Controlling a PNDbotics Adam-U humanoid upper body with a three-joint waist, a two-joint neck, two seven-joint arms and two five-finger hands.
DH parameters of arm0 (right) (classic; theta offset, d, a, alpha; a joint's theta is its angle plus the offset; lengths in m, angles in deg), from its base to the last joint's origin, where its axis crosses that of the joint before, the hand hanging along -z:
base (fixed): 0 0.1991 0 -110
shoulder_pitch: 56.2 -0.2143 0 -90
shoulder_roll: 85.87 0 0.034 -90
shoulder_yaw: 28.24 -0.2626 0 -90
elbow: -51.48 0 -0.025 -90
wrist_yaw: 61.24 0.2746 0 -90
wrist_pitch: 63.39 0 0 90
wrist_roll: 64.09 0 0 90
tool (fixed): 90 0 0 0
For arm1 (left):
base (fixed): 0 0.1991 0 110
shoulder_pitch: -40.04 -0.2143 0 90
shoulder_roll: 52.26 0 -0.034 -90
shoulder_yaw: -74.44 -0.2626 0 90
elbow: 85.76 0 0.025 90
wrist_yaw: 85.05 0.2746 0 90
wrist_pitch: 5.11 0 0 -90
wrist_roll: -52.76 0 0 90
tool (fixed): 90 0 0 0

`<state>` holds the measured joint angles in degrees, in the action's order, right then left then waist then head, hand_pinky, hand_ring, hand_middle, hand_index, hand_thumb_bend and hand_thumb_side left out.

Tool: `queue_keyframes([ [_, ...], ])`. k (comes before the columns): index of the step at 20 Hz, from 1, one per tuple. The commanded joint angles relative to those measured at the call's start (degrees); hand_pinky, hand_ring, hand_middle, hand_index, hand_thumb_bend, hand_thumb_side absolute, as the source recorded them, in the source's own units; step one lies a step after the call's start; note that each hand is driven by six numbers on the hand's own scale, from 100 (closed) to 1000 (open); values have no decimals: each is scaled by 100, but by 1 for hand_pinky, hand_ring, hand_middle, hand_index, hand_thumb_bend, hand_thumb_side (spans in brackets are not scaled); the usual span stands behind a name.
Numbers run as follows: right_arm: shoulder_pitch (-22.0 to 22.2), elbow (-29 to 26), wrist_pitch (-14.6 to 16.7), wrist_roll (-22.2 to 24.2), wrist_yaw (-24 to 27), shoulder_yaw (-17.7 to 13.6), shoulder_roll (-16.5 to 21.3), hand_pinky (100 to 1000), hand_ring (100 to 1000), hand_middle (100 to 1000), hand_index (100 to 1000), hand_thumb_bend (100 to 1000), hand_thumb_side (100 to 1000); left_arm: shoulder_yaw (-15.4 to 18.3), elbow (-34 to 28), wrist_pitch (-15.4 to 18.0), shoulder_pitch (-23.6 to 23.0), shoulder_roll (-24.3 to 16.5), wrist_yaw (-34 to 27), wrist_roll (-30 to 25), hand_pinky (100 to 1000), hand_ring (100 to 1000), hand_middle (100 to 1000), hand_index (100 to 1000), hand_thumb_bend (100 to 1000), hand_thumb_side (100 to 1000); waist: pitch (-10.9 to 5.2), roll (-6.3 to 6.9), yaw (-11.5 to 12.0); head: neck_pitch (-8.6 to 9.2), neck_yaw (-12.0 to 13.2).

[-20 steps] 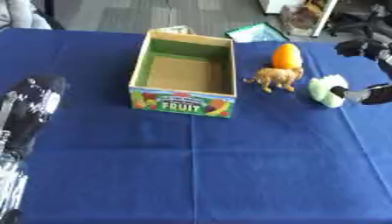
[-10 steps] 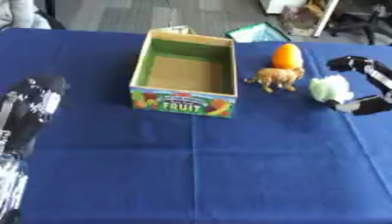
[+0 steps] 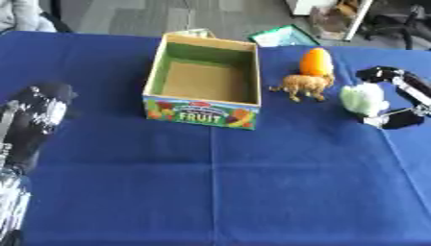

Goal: Pick up objects on the table and place them in the box.

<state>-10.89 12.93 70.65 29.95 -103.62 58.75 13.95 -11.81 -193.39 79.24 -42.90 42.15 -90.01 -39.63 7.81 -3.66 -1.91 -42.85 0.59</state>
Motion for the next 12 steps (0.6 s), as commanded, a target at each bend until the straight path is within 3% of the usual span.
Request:
queue_keyframes([
  [1, -133, 19, -223, -556, -431, -72, 109, 811, 831, 814, 915, 447, 215, 53, -86, 7, 30, -71, 6, -1, 592, 747, 572, 665, 317, 463, -76, 14, 2, -36, 0],
  [6, -167, 159, -464, -1097, -830, -106, 105, 809, 830, 808, 915, 442, 205, 50, -85, 6, 28, -67, 8, -5, 592, 747, 572, 665, 317, 463, -74, 17, -1, -35, 0],
  [12, -180, 362, -583, -1316, -1111, -133, 99, 809, 829, 808, 914, 442, 208, 52, -83, 7, 24, -64, 7, -4, 592, 747, 572, 665, 317, 463, -78, 19, 1, -38, -1],
])
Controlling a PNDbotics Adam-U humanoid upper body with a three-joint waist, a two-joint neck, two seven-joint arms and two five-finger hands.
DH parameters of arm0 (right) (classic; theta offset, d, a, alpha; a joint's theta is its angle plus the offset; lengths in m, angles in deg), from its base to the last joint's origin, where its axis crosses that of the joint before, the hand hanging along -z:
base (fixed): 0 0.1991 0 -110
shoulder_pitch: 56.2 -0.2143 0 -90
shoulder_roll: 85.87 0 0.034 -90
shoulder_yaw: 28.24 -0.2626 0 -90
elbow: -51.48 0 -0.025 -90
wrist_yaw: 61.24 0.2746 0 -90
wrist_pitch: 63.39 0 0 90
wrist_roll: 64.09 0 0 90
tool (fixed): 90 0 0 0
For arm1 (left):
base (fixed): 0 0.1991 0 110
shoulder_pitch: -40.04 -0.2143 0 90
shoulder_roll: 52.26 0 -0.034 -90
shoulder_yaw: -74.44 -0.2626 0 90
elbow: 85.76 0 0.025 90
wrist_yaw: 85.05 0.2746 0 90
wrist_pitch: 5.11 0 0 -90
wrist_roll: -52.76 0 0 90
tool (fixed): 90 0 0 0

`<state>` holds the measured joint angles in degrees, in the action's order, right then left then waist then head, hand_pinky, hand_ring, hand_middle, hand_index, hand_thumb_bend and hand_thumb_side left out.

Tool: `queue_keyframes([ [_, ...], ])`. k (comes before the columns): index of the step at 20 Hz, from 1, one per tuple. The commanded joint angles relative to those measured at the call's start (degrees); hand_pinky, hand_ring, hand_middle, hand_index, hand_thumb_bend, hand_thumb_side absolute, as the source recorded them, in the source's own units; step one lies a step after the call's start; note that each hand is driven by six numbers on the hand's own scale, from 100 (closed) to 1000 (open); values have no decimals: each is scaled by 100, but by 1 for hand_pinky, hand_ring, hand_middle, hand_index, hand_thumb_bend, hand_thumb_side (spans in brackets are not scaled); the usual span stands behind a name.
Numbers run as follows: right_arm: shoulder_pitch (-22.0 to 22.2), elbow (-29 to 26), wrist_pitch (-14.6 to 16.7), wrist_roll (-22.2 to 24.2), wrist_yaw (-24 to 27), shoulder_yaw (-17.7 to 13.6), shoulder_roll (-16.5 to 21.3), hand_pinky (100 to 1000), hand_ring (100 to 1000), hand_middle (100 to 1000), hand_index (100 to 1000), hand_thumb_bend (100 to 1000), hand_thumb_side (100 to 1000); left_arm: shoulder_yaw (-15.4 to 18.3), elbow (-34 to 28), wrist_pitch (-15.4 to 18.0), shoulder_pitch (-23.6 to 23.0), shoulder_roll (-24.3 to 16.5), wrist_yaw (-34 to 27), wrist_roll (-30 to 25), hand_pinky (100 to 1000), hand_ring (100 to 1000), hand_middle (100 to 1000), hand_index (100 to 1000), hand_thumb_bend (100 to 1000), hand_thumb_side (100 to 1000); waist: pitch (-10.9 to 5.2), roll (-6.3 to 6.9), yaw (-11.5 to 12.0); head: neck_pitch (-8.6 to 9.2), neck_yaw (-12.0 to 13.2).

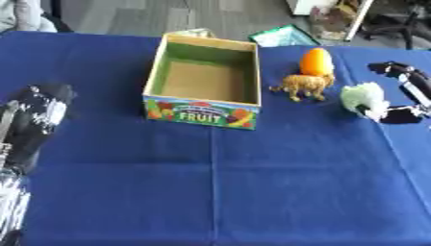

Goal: Pick up objects on the table and place them in the box.

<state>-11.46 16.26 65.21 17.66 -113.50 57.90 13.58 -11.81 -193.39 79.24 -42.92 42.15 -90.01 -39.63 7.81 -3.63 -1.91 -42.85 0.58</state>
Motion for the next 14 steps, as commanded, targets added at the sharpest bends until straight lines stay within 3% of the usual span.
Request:
queue_keyframes([
  [1, -118, 63, -52, -101, -165, -50, 135, 809, 829, 809, 915, 442, 211, 53, -84, 7, 26, -63, 6, -4, 592, 747, 572, 665, 317, 463, -78, 16, 2, -40, 0],
  [14, -88, 339, -145, 48, -638, -45, 96, 804, 822, 780, 906, 446, 231, 53, -85, 8, 21, -58, 9, -6, 592, 747, 571, 665, 316, 464, -71, 28, 5, -55, -6],
])
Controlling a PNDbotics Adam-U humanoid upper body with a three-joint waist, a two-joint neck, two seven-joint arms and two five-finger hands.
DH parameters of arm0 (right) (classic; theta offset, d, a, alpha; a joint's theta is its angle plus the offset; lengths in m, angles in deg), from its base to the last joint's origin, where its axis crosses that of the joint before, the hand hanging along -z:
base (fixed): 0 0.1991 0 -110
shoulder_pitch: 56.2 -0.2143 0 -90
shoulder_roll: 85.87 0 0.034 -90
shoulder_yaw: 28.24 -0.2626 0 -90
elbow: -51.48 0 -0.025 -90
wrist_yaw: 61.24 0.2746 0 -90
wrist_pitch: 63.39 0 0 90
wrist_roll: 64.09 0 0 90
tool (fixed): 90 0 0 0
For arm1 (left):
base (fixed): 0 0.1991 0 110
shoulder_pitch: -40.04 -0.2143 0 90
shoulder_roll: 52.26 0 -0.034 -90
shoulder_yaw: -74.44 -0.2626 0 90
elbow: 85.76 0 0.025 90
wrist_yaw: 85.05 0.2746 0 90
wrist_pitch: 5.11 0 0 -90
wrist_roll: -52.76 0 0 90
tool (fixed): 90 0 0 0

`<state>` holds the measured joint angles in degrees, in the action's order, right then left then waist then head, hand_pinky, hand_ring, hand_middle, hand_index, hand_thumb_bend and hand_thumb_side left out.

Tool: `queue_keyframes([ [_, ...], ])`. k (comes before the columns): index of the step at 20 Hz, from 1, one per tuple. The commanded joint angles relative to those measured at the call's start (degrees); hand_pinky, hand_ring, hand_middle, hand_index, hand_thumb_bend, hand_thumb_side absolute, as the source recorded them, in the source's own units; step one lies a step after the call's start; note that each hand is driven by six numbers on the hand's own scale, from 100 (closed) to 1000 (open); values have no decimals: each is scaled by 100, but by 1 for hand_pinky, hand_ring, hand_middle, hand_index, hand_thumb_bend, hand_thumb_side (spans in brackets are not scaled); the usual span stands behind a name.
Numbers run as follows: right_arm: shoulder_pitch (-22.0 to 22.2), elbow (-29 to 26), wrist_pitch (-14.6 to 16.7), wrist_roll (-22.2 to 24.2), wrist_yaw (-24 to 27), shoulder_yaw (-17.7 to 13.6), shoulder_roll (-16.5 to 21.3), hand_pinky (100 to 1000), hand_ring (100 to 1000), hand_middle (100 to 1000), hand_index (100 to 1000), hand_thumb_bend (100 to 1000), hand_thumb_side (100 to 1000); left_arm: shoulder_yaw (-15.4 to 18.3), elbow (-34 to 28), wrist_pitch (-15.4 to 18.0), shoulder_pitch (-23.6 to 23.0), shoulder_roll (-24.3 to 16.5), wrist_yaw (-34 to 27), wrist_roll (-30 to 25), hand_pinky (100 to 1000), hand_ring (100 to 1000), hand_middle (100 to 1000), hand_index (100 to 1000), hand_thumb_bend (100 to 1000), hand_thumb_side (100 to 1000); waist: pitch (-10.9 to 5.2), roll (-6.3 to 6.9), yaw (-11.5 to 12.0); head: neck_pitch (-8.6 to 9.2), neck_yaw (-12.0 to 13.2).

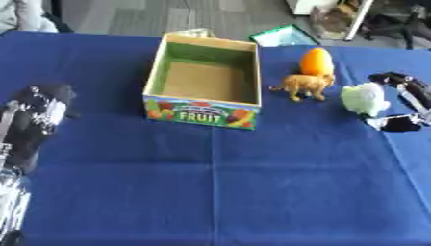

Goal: Pick up objects on the table and place them in the box.

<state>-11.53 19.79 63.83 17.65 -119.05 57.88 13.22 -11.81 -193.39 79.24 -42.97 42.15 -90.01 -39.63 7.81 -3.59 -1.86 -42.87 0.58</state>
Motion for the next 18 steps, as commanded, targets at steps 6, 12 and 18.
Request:
queue_keyframes([
  [6, -92, -4, -111, 33, -241, -61, 90, 787, 805, 749, 884, 425, 161, 52, -87, 11, 26, -56, 5, -5, 593, 747, 570, 665, 316, 464, -68, 39, 8, -53, -6],
  [12, -105, -31, -342, -222, -389, -86, 75, 762, 788, 737, 876, 401, 100, 48, -86, 10, 30, -54, 4, -8, 592, 747, 570, 664, 313, 465, -61, 43, 13, -56, 3],
  [18, -104, -86, -858, -803, -717, -112, 71, 739, 784, 743, 875, 396, 100, 47, -89, 13, 33, -57, 1, -6, 593, 747, 570, 664, 313, 465, -63, 49, 21, -52, 7],
])
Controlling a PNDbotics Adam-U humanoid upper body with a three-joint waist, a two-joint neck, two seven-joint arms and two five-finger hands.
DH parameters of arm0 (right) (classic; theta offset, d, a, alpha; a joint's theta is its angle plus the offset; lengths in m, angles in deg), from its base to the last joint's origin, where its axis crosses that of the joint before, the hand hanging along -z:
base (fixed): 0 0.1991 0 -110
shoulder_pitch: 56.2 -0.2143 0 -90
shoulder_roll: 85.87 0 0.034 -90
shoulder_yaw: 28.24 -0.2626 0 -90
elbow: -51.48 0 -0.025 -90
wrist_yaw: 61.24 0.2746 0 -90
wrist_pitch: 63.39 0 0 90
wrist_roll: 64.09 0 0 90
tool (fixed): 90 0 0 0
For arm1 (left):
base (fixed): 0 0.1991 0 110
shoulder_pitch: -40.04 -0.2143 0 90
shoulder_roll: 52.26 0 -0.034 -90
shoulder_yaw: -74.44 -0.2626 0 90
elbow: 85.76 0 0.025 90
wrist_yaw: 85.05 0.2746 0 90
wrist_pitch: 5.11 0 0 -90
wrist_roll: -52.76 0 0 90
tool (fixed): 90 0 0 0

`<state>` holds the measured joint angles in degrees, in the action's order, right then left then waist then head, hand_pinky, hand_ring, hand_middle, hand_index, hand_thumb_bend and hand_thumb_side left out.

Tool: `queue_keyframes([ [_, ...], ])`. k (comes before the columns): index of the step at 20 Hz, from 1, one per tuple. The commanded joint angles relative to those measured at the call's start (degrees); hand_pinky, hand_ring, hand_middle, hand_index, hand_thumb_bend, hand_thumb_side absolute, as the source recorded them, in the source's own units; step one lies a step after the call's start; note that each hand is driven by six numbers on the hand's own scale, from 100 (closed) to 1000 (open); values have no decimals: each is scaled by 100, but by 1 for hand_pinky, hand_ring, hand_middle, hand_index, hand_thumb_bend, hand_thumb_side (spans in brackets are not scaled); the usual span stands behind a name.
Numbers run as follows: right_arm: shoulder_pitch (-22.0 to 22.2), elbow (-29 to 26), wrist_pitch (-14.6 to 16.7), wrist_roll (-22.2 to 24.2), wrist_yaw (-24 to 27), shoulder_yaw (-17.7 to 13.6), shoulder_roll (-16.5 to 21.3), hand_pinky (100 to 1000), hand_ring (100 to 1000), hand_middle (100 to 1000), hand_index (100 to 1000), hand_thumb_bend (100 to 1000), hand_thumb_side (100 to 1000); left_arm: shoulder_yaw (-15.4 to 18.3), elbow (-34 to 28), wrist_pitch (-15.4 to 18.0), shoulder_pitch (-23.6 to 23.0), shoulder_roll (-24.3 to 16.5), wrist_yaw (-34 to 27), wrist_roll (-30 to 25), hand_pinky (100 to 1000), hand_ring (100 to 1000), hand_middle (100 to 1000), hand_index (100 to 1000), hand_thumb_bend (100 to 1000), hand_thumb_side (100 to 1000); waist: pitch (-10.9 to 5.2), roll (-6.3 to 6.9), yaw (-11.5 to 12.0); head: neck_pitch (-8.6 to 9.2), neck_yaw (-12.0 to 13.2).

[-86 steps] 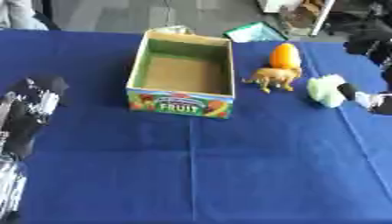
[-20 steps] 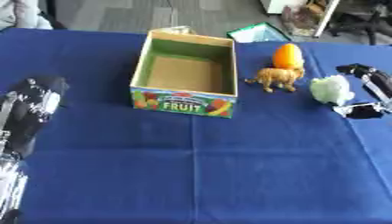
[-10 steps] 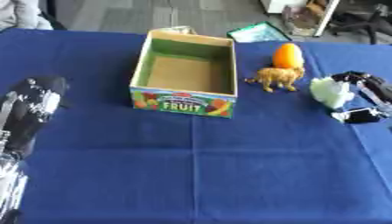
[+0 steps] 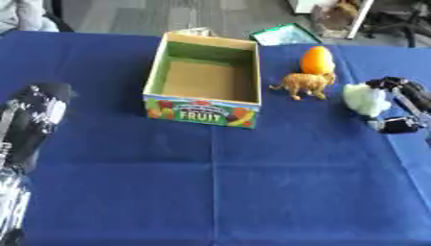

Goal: Pick up objects on the table and place them in the box.

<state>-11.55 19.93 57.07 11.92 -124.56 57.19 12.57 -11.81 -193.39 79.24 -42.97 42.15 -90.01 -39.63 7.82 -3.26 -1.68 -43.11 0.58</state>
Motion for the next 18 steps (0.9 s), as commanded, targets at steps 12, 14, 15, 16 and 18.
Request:
queue_keyframes([
  [12, -109, -59, -487, -718, -945, -20, 109, 601, 626, 576, 759, 401, 100, 41, -91, 14, 36, -59, -1, -9, 593, 746, 569, 664, 311, 466, -61, 27, -2, -32, 18],
  [14, -109, -51, -487, -773, -996, -26, 105, 561, 581, 513, 699, 371, 100, 43, -91, 13, 34, -58, -1, -7, 593, 746, 569, 664, 312, 466, -59, 28, -4, -33, 20],
  [15, -109, -48, -484, -803, -1009, -29, 104, 551, 572, 500, 685, 361, 100, 44, -91, 13, 33, -58, 0, -7, 593, 746, 569, 664, 312, 466, -58, 28, -5, -32, 20],
  [16, -108, -43, -479, -831, -1016, -31, 103, 534, 555, 475, 653, 343, 100, 44, -91, 12, 32, -57, 0, -6, 593, 746, 569, 664, 312, 467, -57, 27, -6, -32, 21],
  [18, -107, -30, -463, -874, -1023, -31, 100, 512, 535, 442, 609, 300, 100, 44, -90, 11, 31, -56, 0, -7, 593, 746, 569, 664, 310, 467, -56, 27, -9, -33, 22],
])
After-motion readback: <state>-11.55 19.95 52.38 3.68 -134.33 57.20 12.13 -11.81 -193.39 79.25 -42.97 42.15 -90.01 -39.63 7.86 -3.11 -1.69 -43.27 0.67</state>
